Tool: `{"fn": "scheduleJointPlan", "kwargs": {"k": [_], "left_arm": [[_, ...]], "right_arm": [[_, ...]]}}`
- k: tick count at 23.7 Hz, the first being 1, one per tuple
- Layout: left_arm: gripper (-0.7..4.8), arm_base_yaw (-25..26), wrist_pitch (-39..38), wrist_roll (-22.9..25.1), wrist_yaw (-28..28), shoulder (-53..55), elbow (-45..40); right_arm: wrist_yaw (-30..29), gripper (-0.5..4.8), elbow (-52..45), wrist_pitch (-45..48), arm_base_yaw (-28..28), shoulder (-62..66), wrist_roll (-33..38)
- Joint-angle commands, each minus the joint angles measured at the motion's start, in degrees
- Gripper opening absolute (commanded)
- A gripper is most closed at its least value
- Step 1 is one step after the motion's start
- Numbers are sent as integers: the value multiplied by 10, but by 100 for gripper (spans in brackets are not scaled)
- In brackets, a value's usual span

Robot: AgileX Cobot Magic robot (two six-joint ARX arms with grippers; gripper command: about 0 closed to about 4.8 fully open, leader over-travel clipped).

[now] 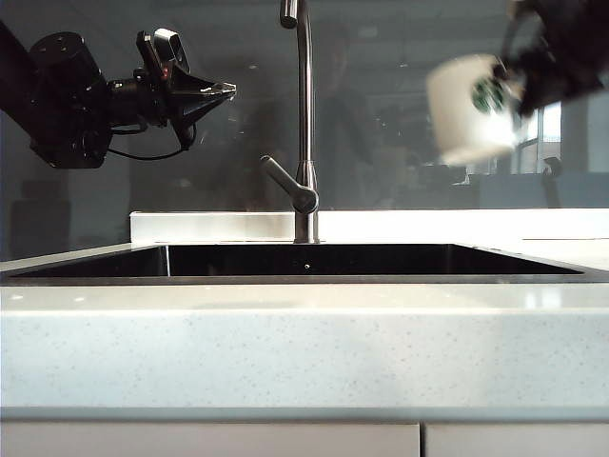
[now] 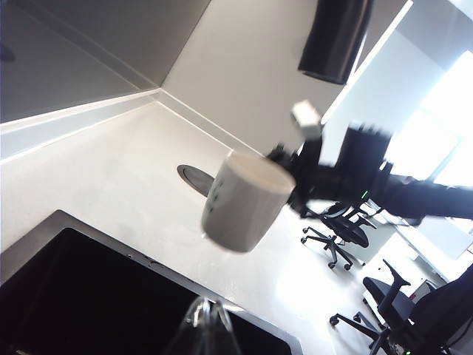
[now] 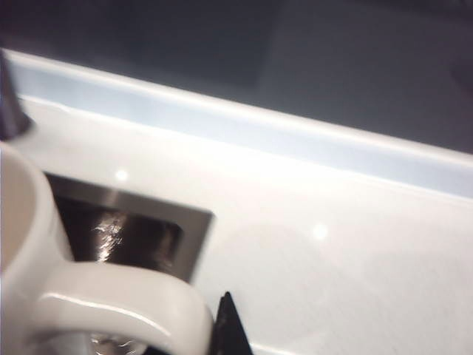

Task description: Pick up the mug next to the sink, go to the faucet to get some water, pour the water into the sink, and finally put the mug back to its place.

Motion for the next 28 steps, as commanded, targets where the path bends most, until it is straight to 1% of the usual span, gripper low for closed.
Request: {"fn": "scheduleJointPlan", "kwargs": {"k": [1,4,6,8,12,14,16,19,28], "left_arm": [[-3,-3,17,-9,-3,-4,1],[-3,-6,17,-9,-3,-4,1],[-3,-7,17,-9,-4,-4,1],[-3,-9,17,-9,-4,-4,1],[-3,-12,17,-7,-3,-4,1],[-3,-13,17,-7,-3,-4,1],[-3,-17,17,-7,-3,-4,1],[-3,-21,17,-7,-3,-4,1],[-3,-21,17,-8,-1,-4,1]], "right_arm": [[-19,-5,-114,238,-37,-15,40],[-19,-5,-173,311,-68,-12,60],[-19,-5,-197,336,-89,-9,61],[-24,-5,-208,347,-110,0,60],[-68,-5,-210,352,-141,27,56],[-70,-5,-210,367,-141,41,54],[-70,-5,-210,409,-141,68,54],[-69,-5,-210,443,-141,91,54],[-67,-5,-210,443,-140,110,52]]}}
